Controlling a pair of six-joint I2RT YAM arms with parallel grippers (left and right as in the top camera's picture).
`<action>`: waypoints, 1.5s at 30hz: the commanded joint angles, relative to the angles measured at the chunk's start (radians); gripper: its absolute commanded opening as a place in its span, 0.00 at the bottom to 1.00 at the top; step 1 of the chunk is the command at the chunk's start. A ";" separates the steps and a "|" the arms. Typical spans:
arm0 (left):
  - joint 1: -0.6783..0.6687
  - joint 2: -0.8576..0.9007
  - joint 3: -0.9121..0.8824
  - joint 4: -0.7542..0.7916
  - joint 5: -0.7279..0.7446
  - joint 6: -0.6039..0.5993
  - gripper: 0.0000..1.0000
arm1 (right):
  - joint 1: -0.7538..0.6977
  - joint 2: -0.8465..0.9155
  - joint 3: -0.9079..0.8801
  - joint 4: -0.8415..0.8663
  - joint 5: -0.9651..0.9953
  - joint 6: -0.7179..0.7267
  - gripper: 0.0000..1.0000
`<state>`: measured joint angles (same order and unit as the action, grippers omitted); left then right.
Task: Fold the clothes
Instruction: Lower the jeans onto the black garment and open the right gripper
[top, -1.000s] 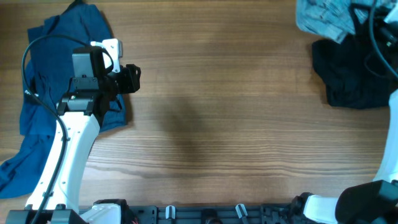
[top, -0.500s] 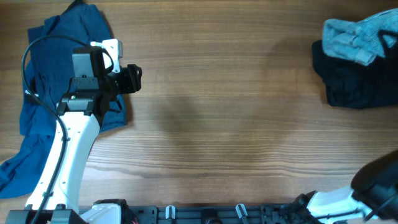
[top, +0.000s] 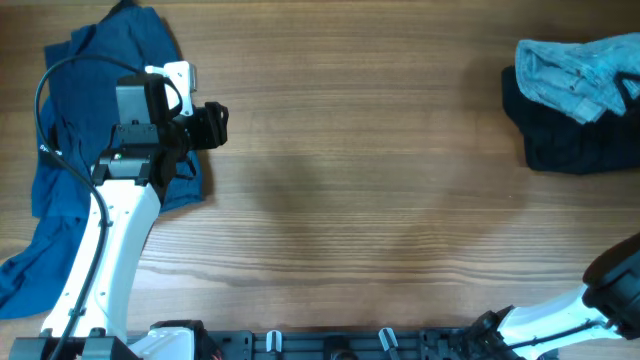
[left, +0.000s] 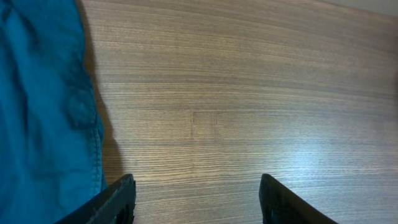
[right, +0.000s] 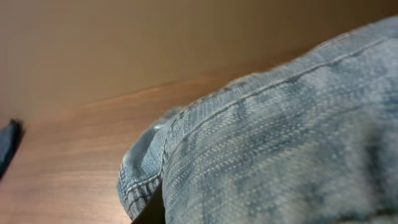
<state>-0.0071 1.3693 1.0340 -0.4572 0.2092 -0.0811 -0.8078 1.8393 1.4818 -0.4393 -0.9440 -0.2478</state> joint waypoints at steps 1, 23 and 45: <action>0.005 0.005 0.000 -0.001 0.003 -0.006 0.64 | -0.031 -0.019 0.035 -0.031 0.056 0.075 0.04; 0.005 0.005 0.000 -0.036 0.011 -0.006 0.67 | -0.148 -0.340 0.035 -0.528 0.416 0.456 0.62; 0.005 0.005 0.000 0.038 0.010 -0.006 1.00 | 0.227 0.422 -0.011 0.231 0.686 0.230 0.95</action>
<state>-0.0071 1.3697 1.0340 -0.4362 0.2096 -0.0879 -0.5919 2.1750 1.4815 -0.1921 -0.3023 -0.0143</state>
